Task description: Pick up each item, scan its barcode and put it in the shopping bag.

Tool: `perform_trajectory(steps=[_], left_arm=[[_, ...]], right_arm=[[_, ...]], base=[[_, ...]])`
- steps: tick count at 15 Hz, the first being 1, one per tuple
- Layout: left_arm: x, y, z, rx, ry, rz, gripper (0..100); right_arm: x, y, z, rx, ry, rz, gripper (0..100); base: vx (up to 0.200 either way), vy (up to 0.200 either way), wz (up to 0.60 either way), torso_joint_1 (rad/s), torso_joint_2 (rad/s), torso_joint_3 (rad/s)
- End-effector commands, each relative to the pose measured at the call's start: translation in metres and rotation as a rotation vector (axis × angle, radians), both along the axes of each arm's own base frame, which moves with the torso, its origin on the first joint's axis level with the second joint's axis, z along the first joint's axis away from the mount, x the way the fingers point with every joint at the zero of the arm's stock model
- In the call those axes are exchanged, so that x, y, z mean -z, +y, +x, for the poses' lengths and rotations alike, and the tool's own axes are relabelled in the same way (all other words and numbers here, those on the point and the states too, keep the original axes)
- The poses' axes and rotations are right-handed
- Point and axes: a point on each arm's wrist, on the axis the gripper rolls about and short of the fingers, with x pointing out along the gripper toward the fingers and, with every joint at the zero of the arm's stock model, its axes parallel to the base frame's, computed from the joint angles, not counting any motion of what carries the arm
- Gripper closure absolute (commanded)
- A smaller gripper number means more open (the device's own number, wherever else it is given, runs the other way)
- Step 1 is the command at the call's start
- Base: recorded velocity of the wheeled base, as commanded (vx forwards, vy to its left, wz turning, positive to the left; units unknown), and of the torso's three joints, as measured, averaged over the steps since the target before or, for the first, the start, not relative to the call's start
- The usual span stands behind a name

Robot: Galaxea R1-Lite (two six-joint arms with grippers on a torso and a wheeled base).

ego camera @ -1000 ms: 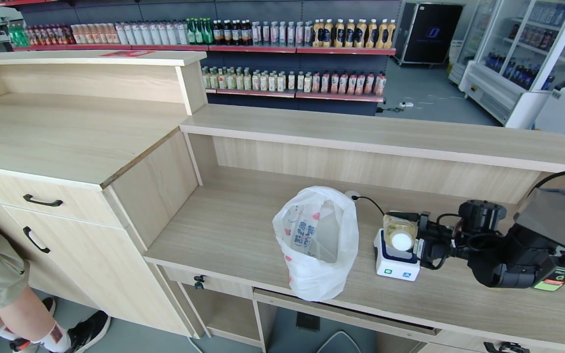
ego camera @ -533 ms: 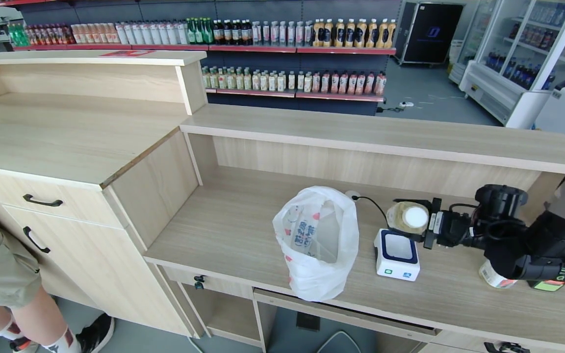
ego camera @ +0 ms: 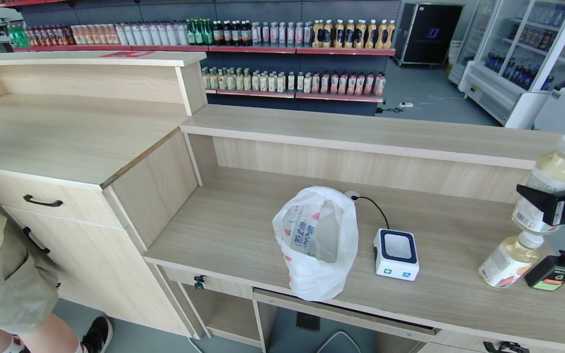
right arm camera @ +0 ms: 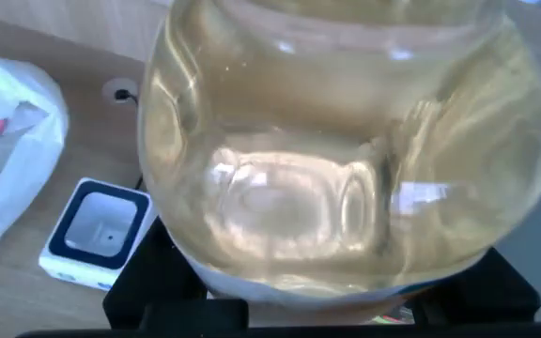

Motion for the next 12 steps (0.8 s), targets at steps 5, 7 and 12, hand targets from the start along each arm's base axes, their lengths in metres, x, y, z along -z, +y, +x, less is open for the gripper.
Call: perform_trajectory(steps=[5, 7, 12], left_arm=[[0.000, 0.000, 0.000, 0.000, 0.000, 0.000, 0], [0.000, 0.000, 0.000, 0.000, 0.000, 0.000, 0], [0.000, 0.000, 0.000, 0.000, 0.000, 0.000, 0]], right_arm=[[-0.019, 0.051, -0.025, 0.216, -0.106, -0.064, 100], [-0.016, 0.057, -0.024, 0.178, -0.088, -0.113, 100], [0.012, 0.099, 0.053, 0.003, -0.077, -0.154, 100]], base=[[0.000, 0.000, 0.00, 0.000, 0.00, 0.000], [0.000, 0.000, 0.30, 0.004, 0.00, 0.001], [0.000, 0.000, 0.60, 0.002, 0.00, 0.004]])
